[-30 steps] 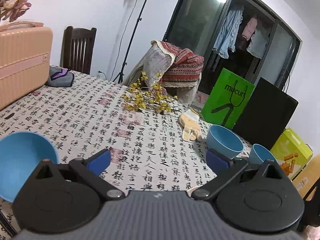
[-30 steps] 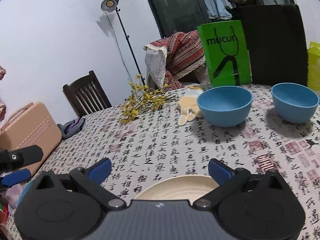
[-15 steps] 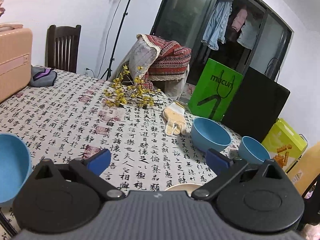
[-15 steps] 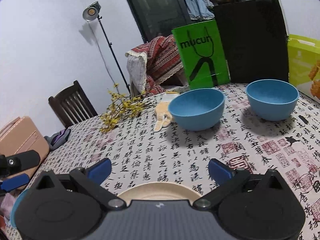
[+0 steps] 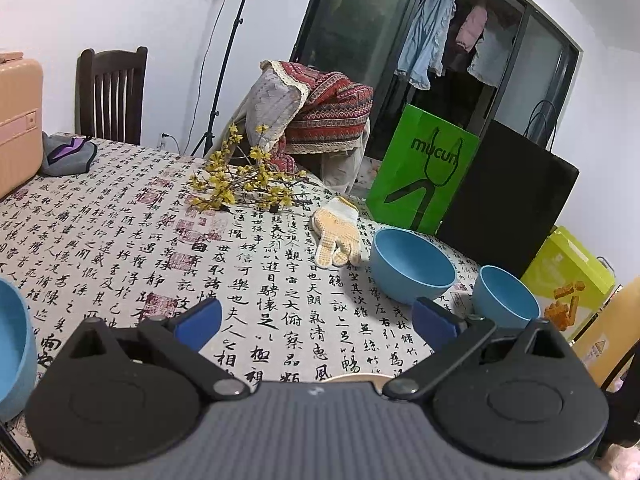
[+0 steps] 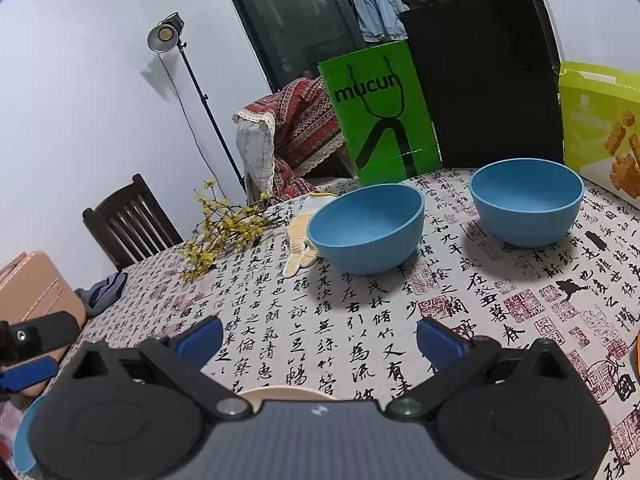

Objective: Organize plates and bowls
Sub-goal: 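Pull both grippers back from the placed bowl toward the other blue bowls, then move both grippers to the rim of the nearer remaining blue bowl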

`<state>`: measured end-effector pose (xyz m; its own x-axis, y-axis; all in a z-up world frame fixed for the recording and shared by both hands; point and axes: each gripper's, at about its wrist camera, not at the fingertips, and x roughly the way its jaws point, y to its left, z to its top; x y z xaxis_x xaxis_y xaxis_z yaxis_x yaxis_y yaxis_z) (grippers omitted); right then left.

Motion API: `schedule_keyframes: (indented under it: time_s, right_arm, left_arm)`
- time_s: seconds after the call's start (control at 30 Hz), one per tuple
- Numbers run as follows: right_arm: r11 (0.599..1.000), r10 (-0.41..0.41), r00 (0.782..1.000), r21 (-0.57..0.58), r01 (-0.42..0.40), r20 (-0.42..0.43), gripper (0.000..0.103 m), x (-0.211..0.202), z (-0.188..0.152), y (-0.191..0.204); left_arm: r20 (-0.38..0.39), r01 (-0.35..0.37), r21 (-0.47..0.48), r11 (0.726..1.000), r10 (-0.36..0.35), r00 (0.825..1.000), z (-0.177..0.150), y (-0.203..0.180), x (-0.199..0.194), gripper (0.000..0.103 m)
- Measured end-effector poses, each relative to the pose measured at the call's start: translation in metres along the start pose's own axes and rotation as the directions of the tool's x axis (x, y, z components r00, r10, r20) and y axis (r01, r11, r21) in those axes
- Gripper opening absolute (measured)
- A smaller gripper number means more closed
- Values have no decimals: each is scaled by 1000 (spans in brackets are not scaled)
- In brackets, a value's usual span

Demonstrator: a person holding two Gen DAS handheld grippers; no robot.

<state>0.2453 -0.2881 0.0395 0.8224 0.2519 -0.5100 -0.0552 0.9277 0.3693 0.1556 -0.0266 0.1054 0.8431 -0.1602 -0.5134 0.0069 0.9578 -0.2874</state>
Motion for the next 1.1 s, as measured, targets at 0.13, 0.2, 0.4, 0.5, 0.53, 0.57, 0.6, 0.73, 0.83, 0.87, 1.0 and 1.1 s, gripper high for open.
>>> schedule_keyframes:
  time_s: [0.13,0.2,0.4,0.5,0.53,0.57,0.6,0.73,0.83,0.87,1.0,1.1]
  right_arm:
    - [1000,-11,1000,10,11,3,103,5,3,-6]
    - [1000,-18,1000,15,17,7,103,6,4,-10]
    - [999,-37,999,33,36,19,103,9,10,-23]
    - [998,-45,999,41,44,24,103,11,13,-29]
    - [998,-48,998,44,47,26,103,11,15,-31]
    - [998,-52,998,46,50,28,103,12,16,-33]
    - [997,-55,998,48,53,30,103,13,18,-34]
    - [996,-66,997,56,64,37,103,16,24,-40]
    - [996,-72,996,60,69,45,103,18,29,-43]
    - [996,-74,996,61,71,49,103,18,31,-43]
    - [995,-83,995,59,79,60,103,20,41,-46]
    - [995,-89,994,59,85,65,103,23,48,-48]
  left_arm:
    - [-2,4,11,1000,-4,1000,1,-6,6,103]
    - [-6,6,17,1000,-6,1000,2,-9,10,103]
    - [-19,9,25,1000,-8,1000,3,-17,23,103]
    - [-24,12,29,1000,-11,1000,5,-21,29,103]
    - [-24,12,31,999,-11,1000,5,-23,31,103]
    - [-23,12,32,999,-11,1000,6,-24,33,103]
    - [-23,11,33,999,-10,1000,6,-25,35,103]
    - [-33,11,37,999,-9,999,9,-31,46,103]
    - [-39,19,27,999,-18,999,12,-33,51,103]
    - [-39,17,29,999,-16,999,13,-35,53,103]
    - [-30,12,38,999,-11,999,18,-39,58,103]
    - [-31,17,34,999,-16,999,24,-44,63,103]
